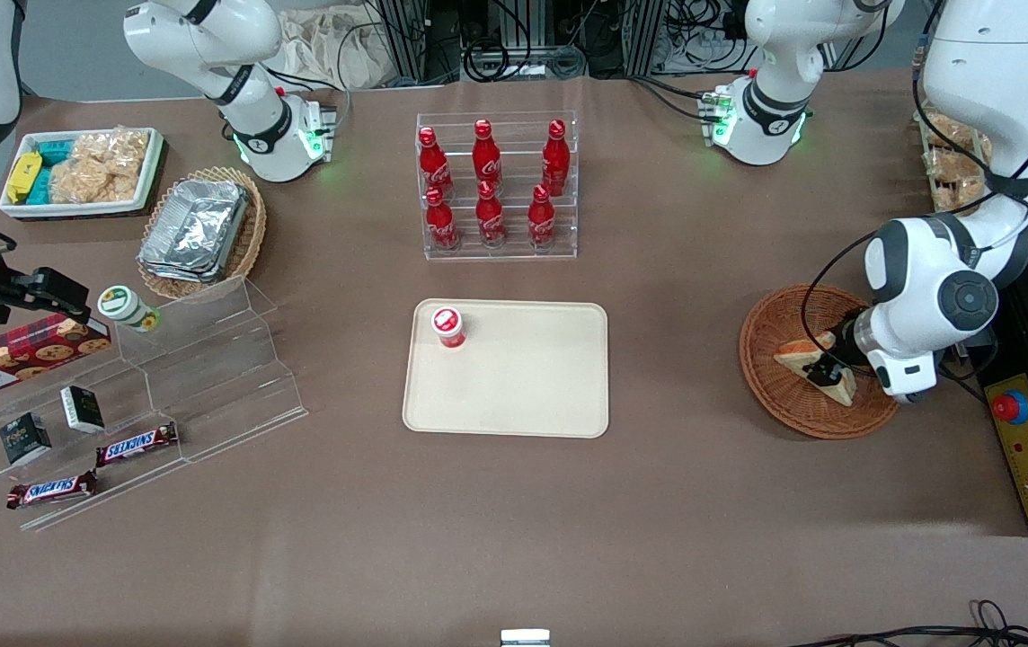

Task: Place sandwich from basket to tray
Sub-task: 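Close the left gripper on the sandwich and lift it from the basket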

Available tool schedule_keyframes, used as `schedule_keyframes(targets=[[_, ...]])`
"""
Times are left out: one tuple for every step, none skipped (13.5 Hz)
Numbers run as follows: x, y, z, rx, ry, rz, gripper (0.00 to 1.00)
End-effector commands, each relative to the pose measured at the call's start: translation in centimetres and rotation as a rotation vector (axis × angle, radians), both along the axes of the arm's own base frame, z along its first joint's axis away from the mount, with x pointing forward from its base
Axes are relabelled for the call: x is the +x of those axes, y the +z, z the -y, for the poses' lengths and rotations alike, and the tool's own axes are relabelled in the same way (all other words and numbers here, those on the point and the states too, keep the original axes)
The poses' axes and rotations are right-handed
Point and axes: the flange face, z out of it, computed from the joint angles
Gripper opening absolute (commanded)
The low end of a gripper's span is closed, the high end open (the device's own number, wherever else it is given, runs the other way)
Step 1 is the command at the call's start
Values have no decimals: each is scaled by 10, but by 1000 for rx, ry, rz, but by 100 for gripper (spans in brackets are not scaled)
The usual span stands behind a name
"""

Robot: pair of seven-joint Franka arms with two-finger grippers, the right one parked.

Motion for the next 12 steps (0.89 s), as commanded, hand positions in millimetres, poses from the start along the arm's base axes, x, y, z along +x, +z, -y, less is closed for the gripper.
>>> schedule_keyframes(targets=[[13,15,3,21,0,25,0],[19,28,5,22,-15,24,0],[30,44,8,24,-27,9,0],[43,68,13,25,-41,-16,0],[53,91,21,19,-69,-49,0],[60,116,31,10,-117,-75,0],[67,139,46,-7,-185,-71,0],[72,163,63,-20,-251,-49,0],[77,187,81,-36,-312,-28,0],[81,211,101,-53,-388,-14,0],[82,227,121,-74,-472,-7,0],[80,241,144,-92,-551,5,0]])
